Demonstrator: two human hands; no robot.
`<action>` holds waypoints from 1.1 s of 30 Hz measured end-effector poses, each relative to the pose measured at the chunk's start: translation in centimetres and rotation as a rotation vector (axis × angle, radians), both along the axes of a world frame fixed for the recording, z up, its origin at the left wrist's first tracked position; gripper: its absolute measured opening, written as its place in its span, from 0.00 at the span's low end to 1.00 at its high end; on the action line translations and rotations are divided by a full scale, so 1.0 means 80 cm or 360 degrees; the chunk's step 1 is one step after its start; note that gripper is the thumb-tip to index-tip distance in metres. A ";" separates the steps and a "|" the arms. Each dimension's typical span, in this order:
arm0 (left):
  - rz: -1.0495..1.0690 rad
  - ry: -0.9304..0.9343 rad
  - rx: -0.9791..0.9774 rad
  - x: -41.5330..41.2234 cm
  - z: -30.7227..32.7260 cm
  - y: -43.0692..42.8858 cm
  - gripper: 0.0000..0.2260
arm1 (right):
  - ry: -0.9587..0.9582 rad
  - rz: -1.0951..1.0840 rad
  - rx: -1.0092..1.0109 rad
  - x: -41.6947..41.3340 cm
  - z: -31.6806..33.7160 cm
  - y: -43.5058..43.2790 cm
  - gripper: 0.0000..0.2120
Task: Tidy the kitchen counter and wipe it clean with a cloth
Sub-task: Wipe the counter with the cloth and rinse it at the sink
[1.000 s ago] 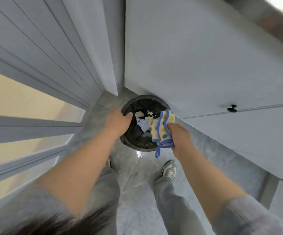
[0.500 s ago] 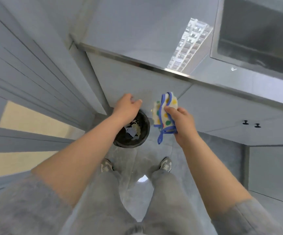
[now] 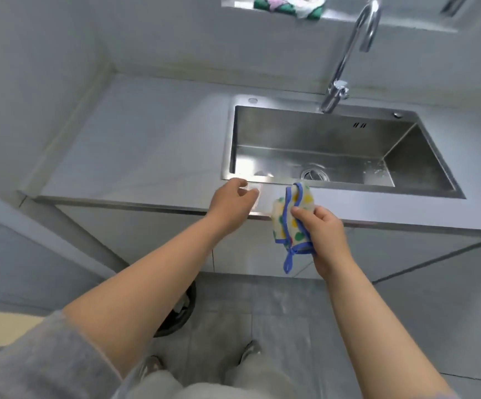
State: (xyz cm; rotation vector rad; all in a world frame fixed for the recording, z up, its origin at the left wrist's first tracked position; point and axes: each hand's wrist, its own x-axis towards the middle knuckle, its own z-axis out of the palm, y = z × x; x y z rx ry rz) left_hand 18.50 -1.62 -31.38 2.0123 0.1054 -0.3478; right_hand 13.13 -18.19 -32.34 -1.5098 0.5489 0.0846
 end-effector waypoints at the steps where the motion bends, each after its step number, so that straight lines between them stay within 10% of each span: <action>1: -0.0005 -0.0007 -0.0021 0.006 0.005 -0.018 0.20 | -0.0018 -0.0026 -0.0009 0.006 0.006 -0.016 0.07; 33: -0.0311 0.0196 -0.0405 0.360 0.020 -0.216 0.32 | 0.0049 -0.0021 -0.0080 0.336 0.028 -0.206 0.08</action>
